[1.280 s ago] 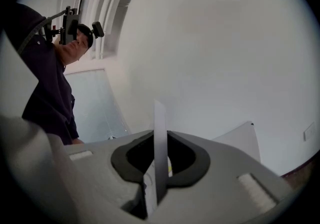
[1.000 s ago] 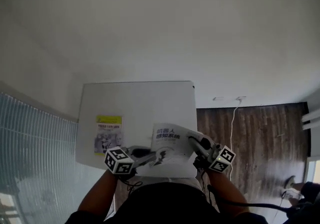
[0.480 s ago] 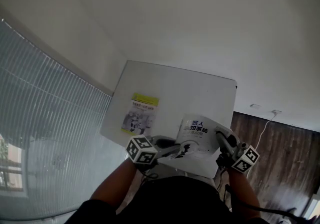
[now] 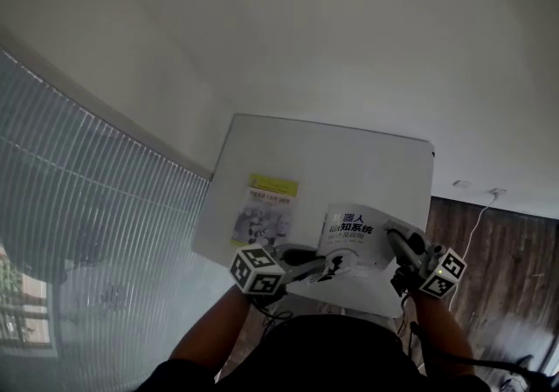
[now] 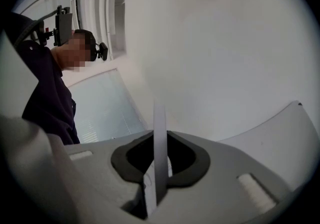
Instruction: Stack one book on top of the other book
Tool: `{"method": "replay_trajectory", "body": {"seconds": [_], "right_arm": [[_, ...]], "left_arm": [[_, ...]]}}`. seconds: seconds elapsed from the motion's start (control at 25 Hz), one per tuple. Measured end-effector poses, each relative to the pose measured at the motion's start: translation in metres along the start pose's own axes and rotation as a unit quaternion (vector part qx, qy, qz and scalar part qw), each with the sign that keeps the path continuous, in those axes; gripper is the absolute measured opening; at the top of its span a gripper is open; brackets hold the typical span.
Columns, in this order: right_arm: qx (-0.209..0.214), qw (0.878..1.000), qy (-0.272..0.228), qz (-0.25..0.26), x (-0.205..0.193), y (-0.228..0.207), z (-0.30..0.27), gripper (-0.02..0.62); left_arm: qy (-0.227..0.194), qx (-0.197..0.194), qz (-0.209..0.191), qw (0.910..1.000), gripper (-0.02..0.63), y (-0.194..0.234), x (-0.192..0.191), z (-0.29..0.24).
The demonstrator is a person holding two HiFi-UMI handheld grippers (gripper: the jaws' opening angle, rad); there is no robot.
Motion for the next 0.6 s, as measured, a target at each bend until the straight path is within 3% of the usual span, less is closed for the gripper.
{"method": "replay_trajectory", "body": {"seconds": [0.4, 0.6], "right_arm": [[-0.041, 0.999, -0.009, -0.006, -0.039, 0.040, -0.064, 0.049], [-0.065, 0.998, -0.006, -0.002, -0.072, 0.038, -0.087, 0.049]], "left_arm": [[0.019, -0.041, -0.011, 0.9989, 0.055, 0.045, -0.002, 0.078], [0.016, -0.050, -0.016, 0.9985, 0.054, 0.086, -0.021, 0.092]]}}
Point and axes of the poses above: the fingertips, and each gripper's own axes: z backward along the fingers, y to its left, x out of its top, the point moved 10 cm from there along z, backward along the fingers, and after that the axes turned 6 degrees about -x, right-handed, at the moved point
